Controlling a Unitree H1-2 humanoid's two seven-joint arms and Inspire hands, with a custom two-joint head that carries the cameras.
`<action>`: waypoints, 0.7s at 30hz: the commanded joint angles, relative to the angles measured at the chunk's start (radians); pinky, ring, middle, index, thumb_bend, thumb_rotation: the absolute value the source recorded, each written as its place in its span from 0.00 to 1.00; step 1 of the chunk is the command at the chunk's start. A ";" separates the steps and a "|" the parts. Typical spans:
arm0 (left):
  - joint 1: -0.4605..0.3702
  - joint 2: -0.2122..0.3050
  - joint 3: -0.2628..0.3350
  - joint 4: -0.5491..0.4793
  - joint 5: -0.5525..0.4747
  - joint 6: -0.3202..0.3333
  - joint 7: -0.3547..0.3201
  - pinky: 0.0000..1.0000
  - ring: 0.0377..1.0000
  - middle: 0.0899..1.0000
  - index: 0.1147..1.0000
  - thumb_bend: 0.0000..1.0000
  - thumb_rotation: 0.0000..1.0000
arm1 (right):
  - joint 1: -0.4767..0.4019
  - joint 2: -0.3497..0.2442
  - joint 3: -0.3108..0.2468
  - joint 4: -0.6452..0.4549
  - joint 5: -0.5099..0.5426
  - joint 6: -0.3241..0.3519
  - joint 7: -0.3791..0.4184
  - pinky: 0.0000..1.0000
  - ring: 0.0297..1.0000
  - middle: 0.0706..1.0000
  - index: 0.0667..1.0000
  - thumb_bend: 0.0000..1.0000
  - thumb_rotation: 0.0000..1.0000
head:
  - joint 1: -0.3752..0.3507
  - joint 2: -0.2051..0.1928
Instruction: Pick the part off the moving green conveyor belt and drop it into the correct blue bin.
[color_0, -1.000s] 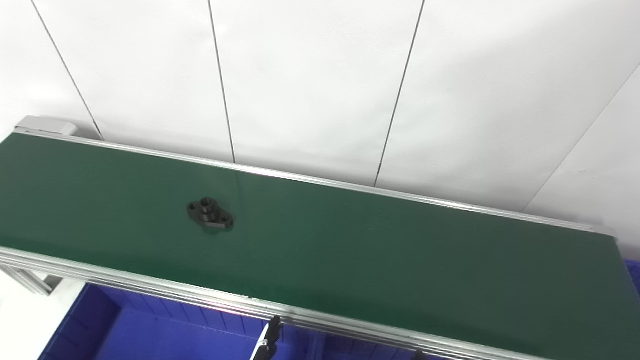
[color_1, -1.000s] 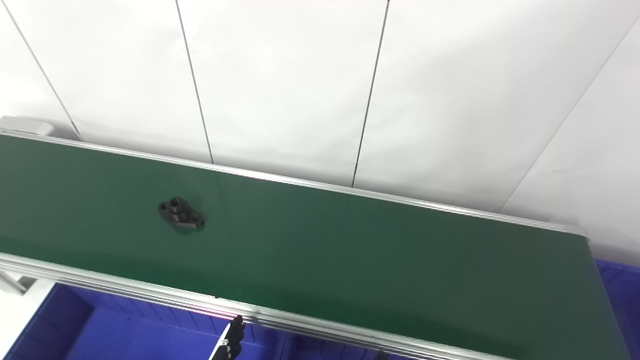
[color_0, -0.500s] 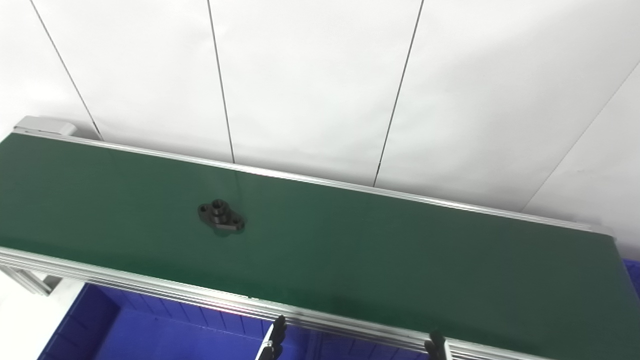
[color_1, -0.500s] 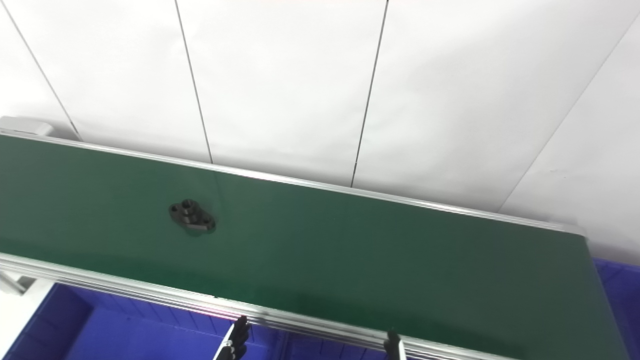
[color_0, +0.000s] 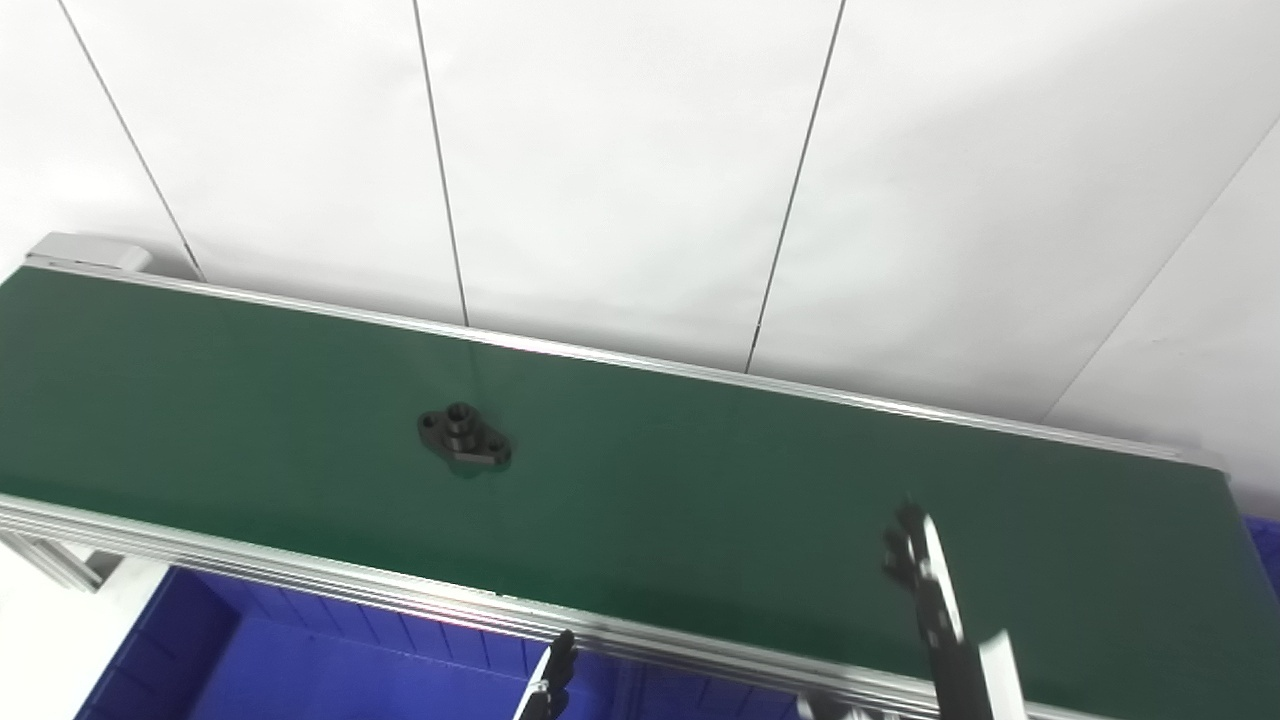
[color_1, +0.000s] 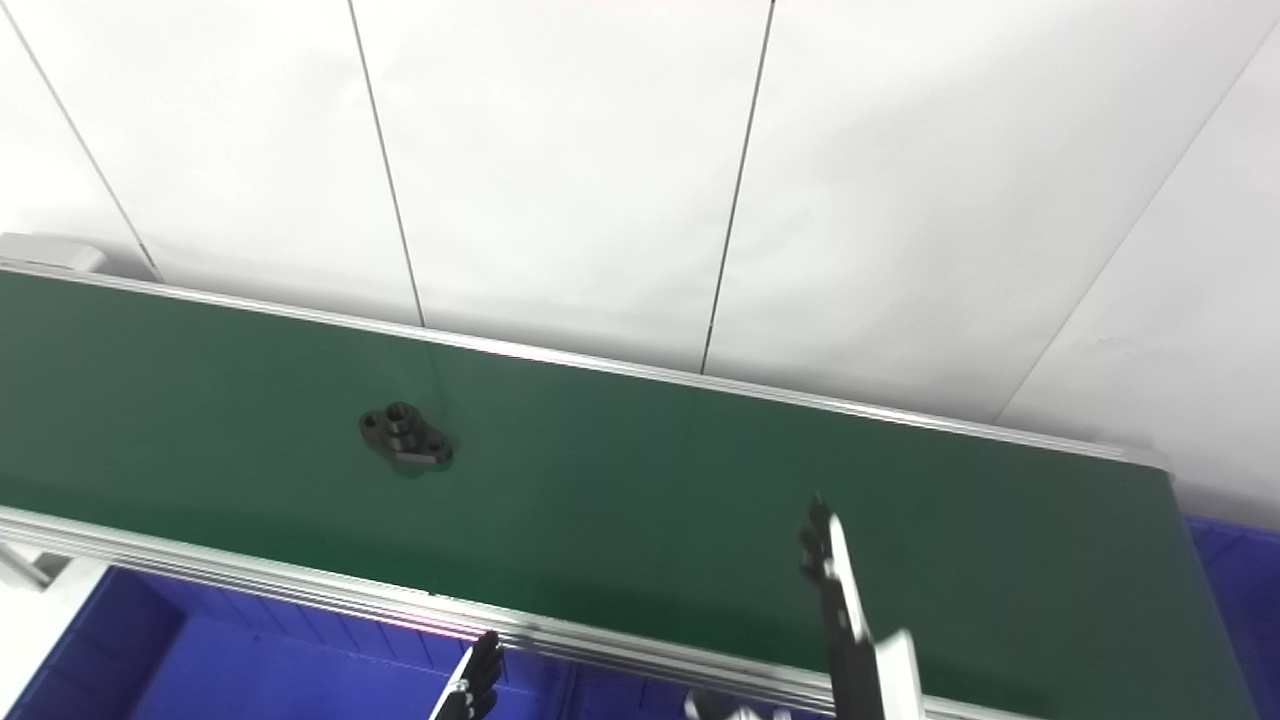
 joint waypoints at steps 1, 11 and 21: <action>-0.002 -0.004 -0.006 -0.023 -0.003 -0.020 -0.007 1.00 1.00 1.00 1.00 0.95 1.00 | -0.052 -0.007 -0.004 -0.039 -0.005 0.058 0.035 0.89 0.95 0.99 1.00 0.96 0.72 | 0.001 -0.002; 0.001 -0.008 -0.016 -0.032 0.007 -0.010 -0.009 1.00 1.00 1.00 1.00 0.91 1.00 | -0.295 -0.009 0.023 -0.055 -0.216 0.338 0.180 0.81 0.91 0.94 0.98 0.96 0.74 | 0.016 0.000; 0.003 -0.019 -0.023 -0.032 0.018 -0.007 -0.003 1.00 1.00 1.00 1.00 0.96 1.00 | -0.519 -0.010 0.084 0.113 -0.389 0.439 0.188 0.79 0.87 0.91 0.95 0.99 0.73 | 0.029 0.001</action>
